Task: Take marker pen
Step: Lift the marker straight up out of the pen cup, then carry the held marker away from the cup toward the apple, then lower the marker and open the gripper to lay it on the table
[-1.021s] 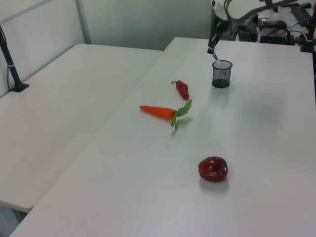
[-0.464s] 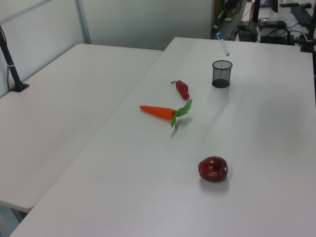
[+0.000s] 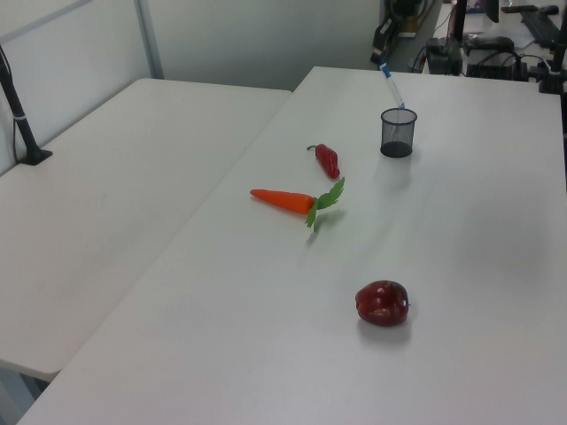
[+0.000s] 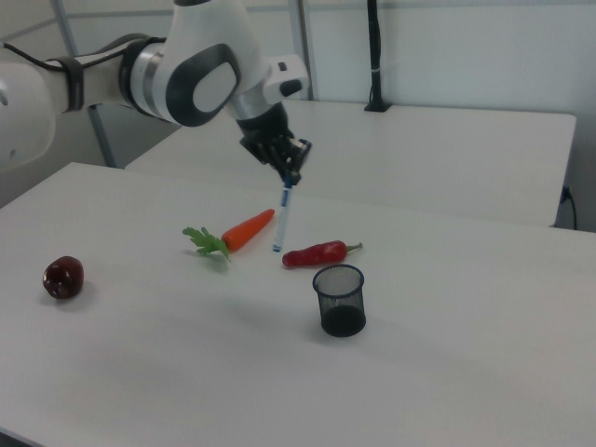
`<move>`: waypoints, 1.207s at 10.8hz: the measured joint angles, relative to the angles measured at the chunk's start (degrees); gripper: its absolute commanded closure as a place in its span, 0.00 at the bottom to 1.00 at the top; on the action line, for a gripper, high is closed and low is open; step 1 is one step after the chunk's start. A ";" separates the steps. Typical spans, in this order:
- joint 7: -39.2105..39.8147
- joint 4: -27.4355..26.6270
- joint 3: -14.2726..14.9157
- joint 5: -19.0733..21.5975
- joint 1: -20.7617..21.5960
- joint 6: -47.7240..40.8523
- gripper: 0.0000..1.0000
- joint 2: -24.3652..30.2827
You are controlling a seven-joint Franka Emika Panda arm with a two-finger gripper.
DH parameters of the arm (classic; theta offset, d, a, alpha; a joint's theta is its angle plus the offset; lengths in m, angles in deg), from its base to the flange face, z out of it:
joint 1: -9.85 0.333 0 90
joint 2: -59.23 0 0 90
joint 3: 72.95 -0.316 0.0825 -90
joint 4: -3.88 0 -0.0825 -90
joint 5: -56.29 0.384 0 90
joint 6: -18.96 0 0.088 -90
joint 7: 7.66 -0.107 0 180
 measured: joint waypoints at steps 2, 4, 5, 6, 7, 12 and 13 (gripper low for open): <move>-4.96 -0.39 -0.19 0.00 4.92 -3.08 0.89 0.21; -8.48 -2.64 -0.32 0.00 9.73 -5.13 0.89 0.95; -9.95 -3.89 -0.37 -0.01 11.94 -6.43 0.89 1.24; -11.36 -4.89 -0.42 -0.01 14.01 -8.34 0.89 1.40; -12.24 -5.80 -0.45 -0.01 15.83 -10.45 0.89 1.50; -13.35 -11.90 -0.46 -0.01 20.33 -12.49 0.88 0.64; -13.35 -12.33 -0.44 -0.01 20.32 -11.62 0.87 -0.35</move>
